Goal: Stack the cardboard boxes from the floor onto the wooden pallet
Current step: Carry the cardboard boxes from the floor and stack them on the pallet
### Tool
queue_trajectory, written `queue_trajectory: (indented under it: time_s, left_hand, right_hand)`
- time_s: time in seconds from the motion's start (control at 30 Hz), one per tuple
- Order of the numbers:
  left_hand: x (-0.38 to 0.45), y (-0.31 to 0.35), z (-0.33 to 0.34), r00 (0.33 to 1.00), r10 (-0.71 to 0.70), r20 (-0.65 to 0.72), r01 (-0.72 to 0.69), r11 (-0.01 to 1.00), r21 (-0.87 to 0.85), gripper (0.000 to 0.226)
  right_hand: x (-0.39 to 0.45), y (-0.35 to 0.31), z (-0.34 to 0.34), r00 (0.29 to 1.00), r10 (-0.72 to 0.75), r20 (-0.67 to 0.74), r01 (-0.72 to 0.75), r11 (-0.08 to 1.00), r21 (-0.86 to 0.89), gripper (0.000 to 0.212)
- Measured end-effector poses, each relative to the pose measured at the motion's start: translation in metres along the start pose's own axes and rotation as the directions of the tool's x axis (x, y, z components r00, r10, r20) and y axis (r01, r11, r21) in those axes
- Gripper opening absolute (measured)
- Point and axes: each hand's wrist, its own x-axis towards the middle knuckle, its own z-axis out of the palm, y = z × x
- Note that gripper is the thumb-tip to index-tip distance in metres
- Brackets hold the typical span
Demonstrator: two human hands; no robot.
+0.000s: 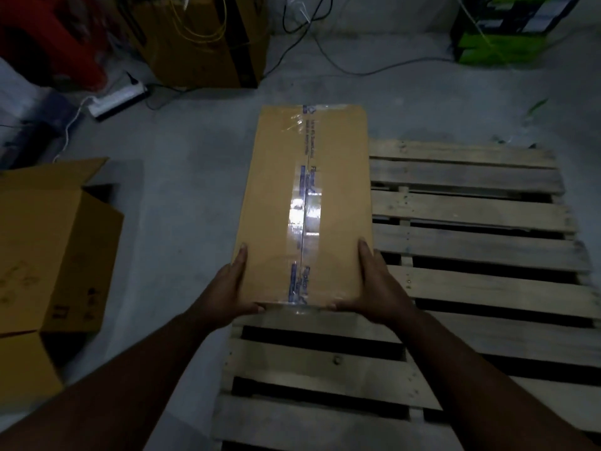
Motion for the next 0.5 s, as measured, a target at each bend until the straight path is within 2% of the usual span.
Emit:
queue_trajectory:
  time_s: [0.1,0.27,0.4,0.5]
  left_hand:
    - [0.025,-0.011,-0.008,0.997,-0.016,-0.076,0.023,0.995,0.101,0.145]
    - [0.042,-0.020,-0.014,0.991,-0.018,-0.135,0.039,0.987,0.154,0.139]
    - [0.048,-0.024,-0.017,0.984,0.000,-0.175,0.033,0.982,0.188,0.132]
    - [0.056,-0.019,-0.027,0.980,-0.007,-0.198,0.043,0.982,0.182,0.123]
  right_hand:
    - [0.019,-0.014,0.001,0.997,-0.041,-0.069,0.039,0.999,-0.024,0.146]
    - [0.019,-0.023,0.018,0.973,-0.094,-0.212,0.079,0.994,-0.079,0.110]
    - [0.019,-0.025,0.023,0.975,-0.104,-0.196,0.080,0.988,-0.130,0.107]
    - [0.032,-0.028,0.021,0.963,-0.122,-0.242,0.096,0.988,-0.119,0.102]
